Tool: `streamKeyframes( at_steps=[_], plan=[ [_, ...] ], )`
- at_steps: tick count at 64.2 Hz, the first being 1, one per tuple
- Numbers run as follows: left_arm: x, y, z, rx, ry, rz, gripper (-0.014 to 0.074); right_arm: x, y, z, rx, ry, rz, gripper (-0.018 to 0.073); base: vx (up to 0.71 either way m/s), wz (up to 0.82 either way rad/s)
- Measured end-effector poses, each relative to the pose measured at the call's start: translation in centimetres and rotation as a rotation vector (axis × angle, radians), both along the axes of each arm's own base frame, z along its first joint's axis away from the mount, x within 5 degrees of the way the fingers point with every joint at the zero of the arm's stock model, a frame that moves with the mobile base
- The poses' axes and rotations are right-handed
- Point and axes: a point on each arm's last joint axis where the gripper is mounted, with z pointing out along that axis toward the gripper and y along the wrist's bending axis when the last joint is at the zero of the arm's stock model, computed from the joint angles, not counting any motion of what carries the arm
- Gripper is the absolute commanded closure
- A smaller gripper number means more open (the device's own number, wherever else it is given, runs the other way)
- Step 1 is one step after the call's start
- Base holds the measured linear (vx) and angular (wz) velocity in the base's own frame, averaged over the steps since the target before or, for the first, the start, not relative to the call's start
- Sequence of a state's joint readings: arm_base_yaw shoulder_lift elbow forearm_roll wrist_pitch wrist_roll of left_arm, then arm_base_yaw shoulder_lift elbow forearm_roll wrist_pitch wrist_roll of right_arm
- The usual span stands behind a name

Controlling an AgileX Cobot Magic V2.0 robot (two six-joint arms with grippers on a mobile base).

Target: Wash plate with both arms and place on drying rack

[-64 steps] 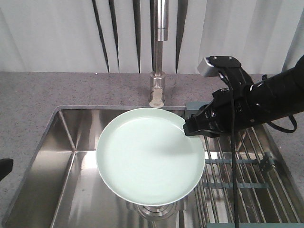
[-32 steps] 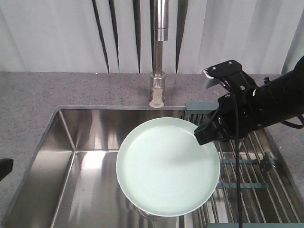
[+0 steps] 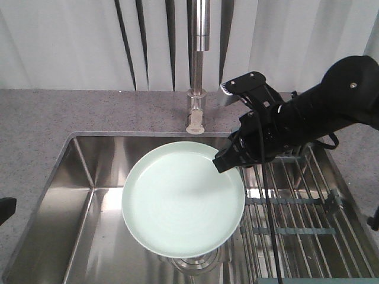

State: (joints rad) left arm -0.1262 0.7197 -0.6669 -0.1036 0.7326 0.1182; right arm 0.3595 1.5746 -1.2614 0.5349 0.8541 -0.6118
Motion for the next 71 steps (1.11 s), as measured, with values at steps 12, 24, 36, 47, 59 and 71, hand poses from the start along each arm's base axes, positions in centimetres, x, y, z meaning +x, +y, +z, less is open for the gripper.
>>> streamKeyframes(
  at_steps=[12,24,36,47,59,71],
  plan=[
    [0.0,0.0,0.0,0.0,0.0,0.0,0.0004,2.7,0.7,0.7,0.006,-0.024,-0.013,0.0564,0.0,0.0],
    [0.0,0.0,0.0,0.0,0.0,0.0,0.0004,5.0,-0.4,1.3,0.014,-0.024,-0.068,0.0564,0.0,0.0],
    [0.0,0.0,0.0,0.0,0.0,0.0,0.0004,5.8,-3.9,1.3,0.018,-0.013,-0.169,0.0564,0.0,0.0],
    [0.0,0.0,0.0,0.0,0.0,0.0,0.0004,3.9,-6.8,1.0,0.012,-0.023,-0.259,0.0561,0.0,0.0],
    [0.0,0.0,0.0,0.0,0.0,0.0,0.0004,0.6,-8.2,0.8,0.015,-0.042,-0.312,0.0561,0.0,0.0],
    [0.0,0.0,0.0,0.0,0.0,0.0,0.0004,-2.0,-8.2,0.1,0.013,-0.025,-0.31,0.0561,0.0,0.0]
  ],
)
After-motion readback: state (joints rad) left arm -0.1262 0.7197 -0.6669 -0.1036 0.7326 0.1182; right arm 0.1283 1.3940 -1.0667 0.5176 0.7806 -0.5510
